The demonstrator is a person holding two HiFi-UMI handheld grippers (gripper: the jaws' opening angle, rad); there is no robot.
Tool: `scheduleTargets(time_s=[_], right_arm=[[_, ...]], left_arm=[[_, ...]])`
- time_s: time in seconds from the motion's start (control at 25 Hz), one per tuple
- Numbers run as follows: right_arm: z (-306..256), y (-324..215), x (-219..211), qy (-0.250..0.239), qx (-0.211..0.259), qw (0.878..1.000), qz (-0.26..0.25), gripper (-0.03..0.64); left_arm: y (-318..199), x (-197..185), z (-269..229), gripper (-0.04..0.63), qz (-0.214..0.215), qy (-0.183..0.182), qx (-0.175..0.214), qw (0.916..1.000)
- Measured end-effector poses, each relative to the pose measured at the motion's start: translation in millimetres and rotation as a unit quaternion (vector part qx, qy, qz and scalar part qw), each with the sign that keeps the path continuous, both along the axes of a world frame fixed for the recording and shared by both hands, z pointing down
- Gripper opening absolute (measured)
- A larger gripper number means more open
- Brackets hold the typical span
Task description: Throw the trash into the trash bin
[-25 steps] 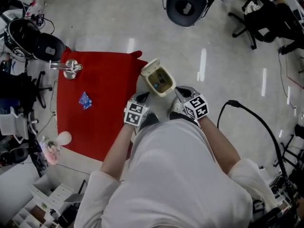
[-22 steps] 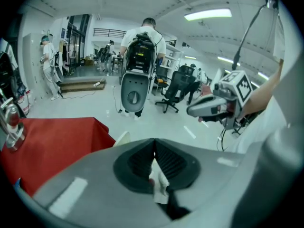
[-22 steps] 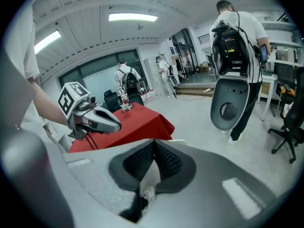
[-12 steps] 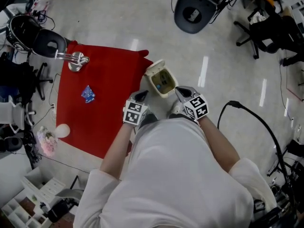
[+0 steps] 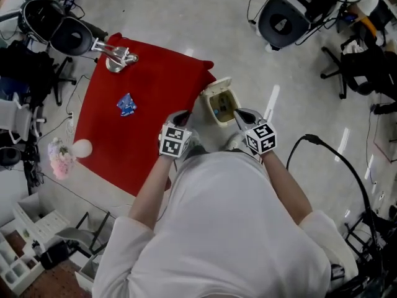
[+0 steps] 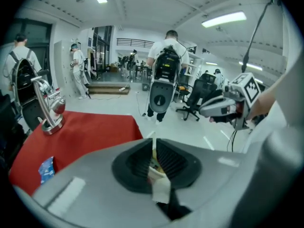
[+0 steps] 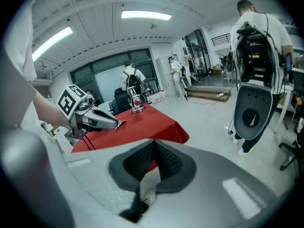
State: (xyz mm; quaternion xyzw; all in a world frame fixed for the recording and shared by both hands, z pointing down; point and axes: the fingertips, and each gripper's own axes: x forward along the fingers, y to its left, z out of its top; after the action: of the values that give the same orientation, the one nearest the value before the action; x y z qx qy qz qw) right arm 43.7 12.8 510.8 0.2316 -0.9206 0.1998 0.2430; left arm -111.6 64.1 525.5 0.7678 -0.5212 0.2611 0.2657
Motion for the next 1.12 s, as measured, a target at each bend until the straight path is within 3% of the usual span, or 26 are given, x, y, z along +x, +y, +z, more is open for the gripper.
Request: scheduleTargets(time_s=[0.48,1.12], right_arm=[[6.3,19.2,-71.4,0.0,-0.008,0.998,-0.065,0.0],[11.2,38.7,-157.3,0.015,-0.006,0.993,-0.119,0.0]], left_arm=[[44.6,-95.7,0.7,0.038,-0.109,-0.019,-0.02,0.9937],[74.8,-217.2,22.2,0.081,-0.186,-0.038,-0.039,0.981]])
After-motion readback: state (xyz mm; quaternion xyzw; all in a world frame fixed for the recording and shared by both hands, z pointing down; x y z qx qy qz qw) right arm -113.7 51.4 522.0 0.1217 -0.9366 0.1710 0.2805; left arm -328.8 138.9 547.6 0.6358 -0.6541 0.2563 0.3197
